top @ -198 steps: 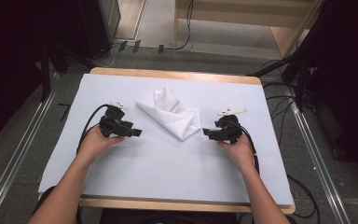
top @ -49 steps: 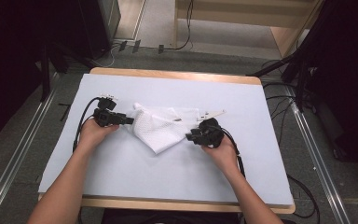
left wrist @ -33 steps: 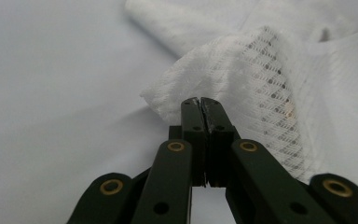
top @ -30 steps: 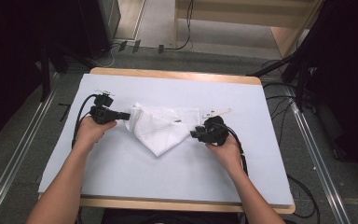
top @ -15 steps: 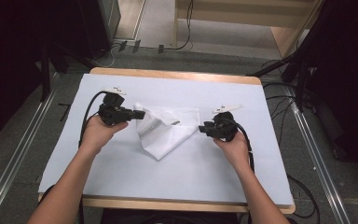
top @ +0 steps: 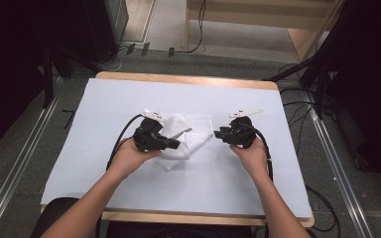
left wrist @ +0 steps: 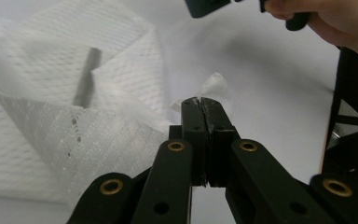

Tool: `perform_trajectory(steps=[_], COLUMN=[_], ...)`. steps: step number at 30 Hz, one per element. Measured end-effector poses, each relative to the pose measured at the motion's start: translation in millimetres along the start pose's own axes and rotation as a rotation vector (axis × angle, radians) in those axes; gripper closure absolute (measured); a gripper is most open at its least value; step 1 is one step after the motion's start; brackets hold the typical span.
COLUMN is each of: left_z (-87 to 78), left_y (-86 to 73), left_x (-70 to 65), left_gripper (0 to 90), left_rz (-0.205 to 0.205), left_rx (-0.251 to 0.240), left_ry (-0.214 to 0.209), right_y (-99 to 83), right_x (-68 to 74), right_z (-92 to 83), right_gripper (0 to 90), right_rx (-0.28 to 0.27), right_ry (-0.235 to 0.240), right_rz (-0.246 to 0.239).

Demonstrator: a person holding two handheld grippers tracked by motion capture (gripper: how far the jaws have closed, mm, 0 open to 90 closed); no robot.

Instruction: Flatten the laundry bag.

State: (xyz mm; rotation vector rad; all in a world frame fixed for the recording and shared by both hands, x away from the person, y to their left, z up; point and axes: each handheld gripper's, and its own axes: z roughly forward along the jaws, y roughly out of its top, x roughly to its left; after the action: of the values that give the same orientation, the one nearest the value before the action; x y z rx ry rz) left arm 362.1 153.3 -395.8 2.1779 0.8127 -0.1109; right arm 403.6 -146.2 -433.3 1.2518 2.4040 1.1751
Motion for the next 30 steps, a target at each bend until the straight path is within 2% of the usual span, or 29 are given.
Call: perform_trajectory(steps=[5,7,9,12,14,17,18,22,27,30], left_z=[17.0,23.2,28.7,33.8,35.3,35.3,34.4,26.1,10.1,-3.3], left_y=[-0.7,-0.8,-0.4,0.0,-0.6,-2.2,-2.4,-0.7,4.2,6.0], left_x=[-18.7,-27.4,-37.9,-44.0,-42.7,-36.4,-34.6,-33.0,-30.3,-22.9], left_gripper=[90.0,90.0,90.0,89.6,88.1,76.8,75.7,68.9,63.6,62.4], left_rz=[0.044,0.058,0.100,0.120,0.116,0.090,0.080,0.074,0.083,0.063], left_rx=[0.027,0.028,0.038,0.048,0.055,0.058,0.057,0.032,0.012,-0.006], left_ry=[-0.043,-0.075,-0.075,-0.099,-0.108,-0.130,-0.137,-0.142,-0.116,-0.099], right_y=[-0.3,-0.4,-0.7,-1.1,-1.4,-1.3,-1.1,-1.0,-0.5,0.3], right_x=[-3.4,-4.1,-5.1,-6.2,-6.1,-4.7,-3.6,-2.2,-1.7,1.1], right_z=[-1.2,-2.0,-2.3,-2.4,-2.2,-0.9,-0.3,1.6,1.8,0.8], right_gripper=[66.5,66.5,66.6,66.6,66.7,67.8,67.8,67.8,68.2,68.3], right_rx=[-0.004,-0.003,-0.005,-0.003,0.001,0.002,0.005,0.013,0.011,0.018], right_ry=[-0.005,-0.008,-0.010,-0.014,-0.012,-0.008,-0.005,-0.003,0.004,0.014], right_rz=[0.006,0.010,0.008,0.013,0.015,0.006,0.008,-0.001,0.003,0.012])
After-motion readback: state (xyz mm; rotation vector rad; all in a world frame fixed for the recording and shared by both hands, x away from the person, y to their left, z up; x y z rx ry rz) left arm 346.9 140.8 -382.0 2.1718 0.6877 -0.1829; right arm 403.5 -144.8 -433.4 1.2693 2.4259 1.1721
